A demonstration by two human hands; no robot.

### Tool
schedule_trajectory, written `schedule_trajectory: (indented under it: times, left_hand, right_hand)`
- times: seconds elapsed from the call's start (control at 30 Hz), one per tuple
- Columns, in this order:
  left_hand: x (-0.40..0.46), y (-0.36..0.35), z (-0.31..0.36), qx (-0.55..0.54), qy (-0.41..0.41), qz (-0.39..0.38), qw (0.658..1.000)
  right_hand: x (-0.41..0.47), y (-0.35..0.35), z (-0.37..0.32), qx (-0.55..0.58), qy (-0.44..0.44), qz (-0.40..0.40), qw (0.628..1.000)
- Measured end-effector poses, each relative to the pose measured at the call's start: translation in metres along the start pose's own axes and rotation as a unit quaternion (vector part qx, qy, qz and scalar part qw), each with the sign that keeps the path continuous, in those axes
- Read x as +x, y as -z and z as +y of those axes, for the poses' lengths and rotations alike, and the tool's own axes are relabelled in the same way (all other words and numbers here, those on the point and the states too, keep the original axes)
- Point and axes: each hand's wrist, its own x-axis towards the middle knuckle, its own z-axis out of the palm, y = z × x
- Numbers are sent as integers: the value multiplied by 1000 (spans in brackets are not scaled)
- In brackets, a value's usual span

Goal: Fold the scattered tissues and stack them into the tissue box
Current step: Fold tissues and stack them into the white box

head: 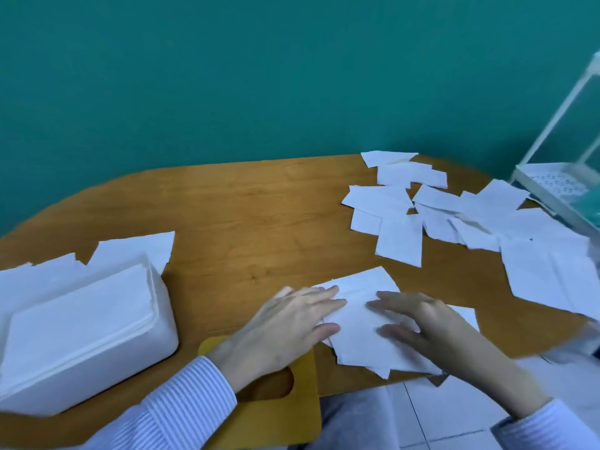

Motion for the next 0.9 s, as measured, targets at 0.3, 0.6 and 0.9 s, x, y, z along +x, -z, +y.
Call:
schedule_trajectory:
  times: [0.3,0.6,0.9]
  left_hand:
    - [19,-8,-18,-21,25,80,996]
    - [33,-8,-31,-30,43,144,988]
    - [38,2,-30,-38,41,163,985]
  right_hand:
    - [14,-18,4,30,52,66,996]
    - [50,1,15,-36,47,118,991]
    - [58,4,11,-38,68,121,990]
